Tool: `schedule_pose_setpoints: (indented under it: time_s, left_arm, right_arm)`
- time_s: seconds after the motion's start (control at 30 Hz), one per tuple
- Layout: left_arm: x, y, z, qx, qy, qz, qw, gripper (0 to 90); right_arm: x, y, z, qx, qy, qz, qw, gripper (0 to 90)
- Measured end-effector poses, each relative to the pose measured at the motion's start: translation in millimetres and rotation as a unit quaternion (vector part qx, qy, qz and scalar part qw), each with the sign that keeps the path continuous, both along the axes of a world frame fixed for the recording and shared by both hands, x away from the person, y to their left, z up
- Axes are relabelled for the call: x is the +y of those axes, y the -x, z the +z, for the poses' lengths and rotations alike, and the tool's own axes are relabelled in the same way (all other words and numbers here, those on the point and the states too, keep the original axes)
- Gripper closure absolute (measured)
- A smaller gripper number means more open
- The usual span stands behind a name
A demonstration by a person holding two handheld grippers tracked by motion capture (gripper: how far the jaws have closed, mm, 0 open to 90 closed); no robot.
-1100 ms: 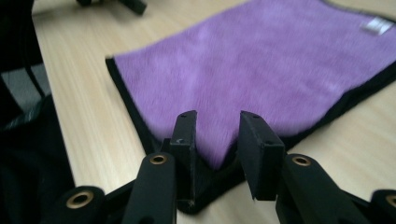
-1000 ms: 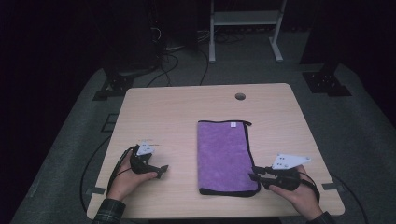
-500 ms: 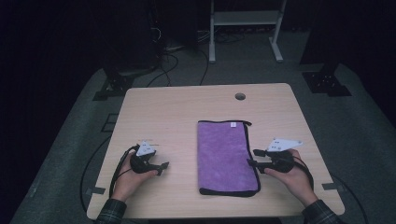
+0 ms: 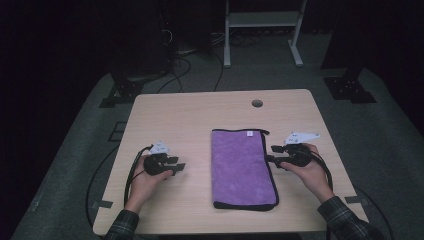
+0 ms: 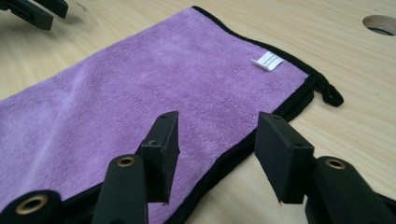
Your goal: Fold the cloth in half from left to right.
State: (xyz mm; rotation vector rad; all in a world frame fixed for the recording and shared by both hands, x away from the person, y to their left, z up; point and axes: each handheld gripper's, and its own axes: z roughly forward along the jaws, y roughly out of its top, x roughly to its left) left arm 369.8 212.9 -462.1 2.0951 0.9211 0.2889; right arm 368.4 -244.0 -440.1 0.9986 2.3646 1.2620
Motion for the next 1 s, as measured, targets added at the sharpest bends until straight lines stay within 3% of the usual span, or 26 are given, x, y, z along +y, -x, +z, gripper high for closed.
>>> schedule_pose_setpoints:
  time_s: [0.17, 0.43, 0.67, 0.77, 0.83, 1.0]
  left_arm:
    - [-12.8, -11.7, 8.3, 0.012, -0.002, -0.011, 0.9999, 58.5]
    - [-36.4, -43.9, 19.0, 0.017, 0.022, -0.022, 0.9994, 63.8]
    - [-57.8, -69.8, 21.9, 0.001, 0.013, -0.027, 0.9995, 64.6]
    - [-67.8, -80.0, 21.3, -0.004, 0.013, -0.027, 0.9996, 62.5]
    - [-74.1, -87.2, 20.5, -0.004, 0.018, -0.026, 0.9995, 61.7]
    - [-87.7, -106.0, 16.6, -0.003, 0.010, -0.022, 0.9997, 61.2]
  right_arm:
    - [1.1, -12.5, 2.3, 0.001, 0.001, -0.004, 1.0000, 50.5]
    - [7.7, -35.7, 5.6, -0.003, 0.003, -0.012, 0.9999, 53.8]
    - [14.2, -53.6, 3.1, -0.005, 0.007, -0.024, 0.9997, 55.4]
    - [17.6, -63.2, 2.1, -0.002, 0.021, -0.025, 0.9995, 55.8]
    - [18.6, -70.9, 0.8, 0.003, 0.013, -0.031, 0.9994, 56.4]
    - [23.4, -87.4, -6.5, 0.013, 0.015, -0.038, 0.9991, 57.2]
